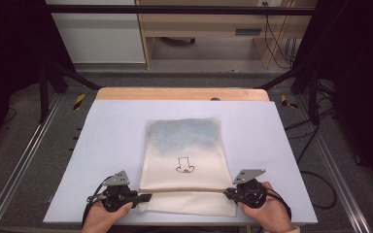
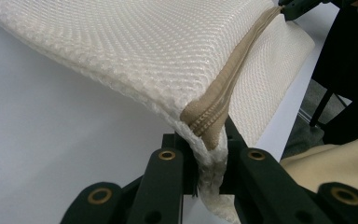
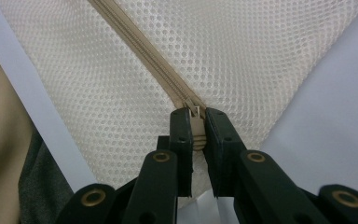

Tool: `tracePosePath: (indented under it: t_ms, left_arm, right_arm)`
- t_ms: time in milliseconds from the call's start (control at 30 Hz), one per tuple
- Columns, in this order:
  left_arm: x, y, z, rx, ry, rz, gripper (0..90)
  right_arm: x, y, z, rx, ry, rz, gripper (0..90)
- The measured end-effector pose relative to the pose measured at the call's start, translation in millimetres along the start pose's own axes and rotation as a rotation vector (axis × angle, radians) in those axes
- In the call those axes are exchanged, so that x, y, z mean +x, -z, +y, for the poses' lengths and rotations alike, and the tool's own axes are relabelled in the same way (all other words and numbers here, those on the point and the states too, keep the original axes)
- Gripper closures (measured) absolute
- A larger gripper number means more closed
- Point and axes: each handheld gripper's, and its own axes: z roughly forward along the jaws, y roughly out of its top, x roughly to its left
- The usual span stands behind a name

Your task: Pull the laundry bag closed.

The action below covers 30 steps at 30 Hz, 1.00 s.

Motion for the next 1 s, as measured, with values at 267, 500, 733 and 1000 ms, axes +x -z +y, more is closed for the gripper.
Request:
tracePosePath:
  t_ms: [267,500,733,1000]
  left_arm:
    - [0.0,1.5,0.5,-0.002,-0.003,0.006,82.8]
    - [0.1,1.1,0.3,-0.001,-0.004,0.005,82.8]
    - [-1.0,2.0,0.4,-0.001,0.000,0.005,82.5]
    - [-3.0,2.9,-1.0,0.000,0.010,0.008,78.4]
  right_arm:
    - [-1.9,2.8,-3.0,-0.007,-0.009,-0.005,82.1]
    - [-3.4,5.2,-6.6,-0.009,-0.024,-0.007,82.1]
    - [-4.0,3.9,-7.6,-0.012,-0.030,0.000,82.1]
    - [-3.2,2.2,-7.2,-0.004,-0.032,0.000,81.9]
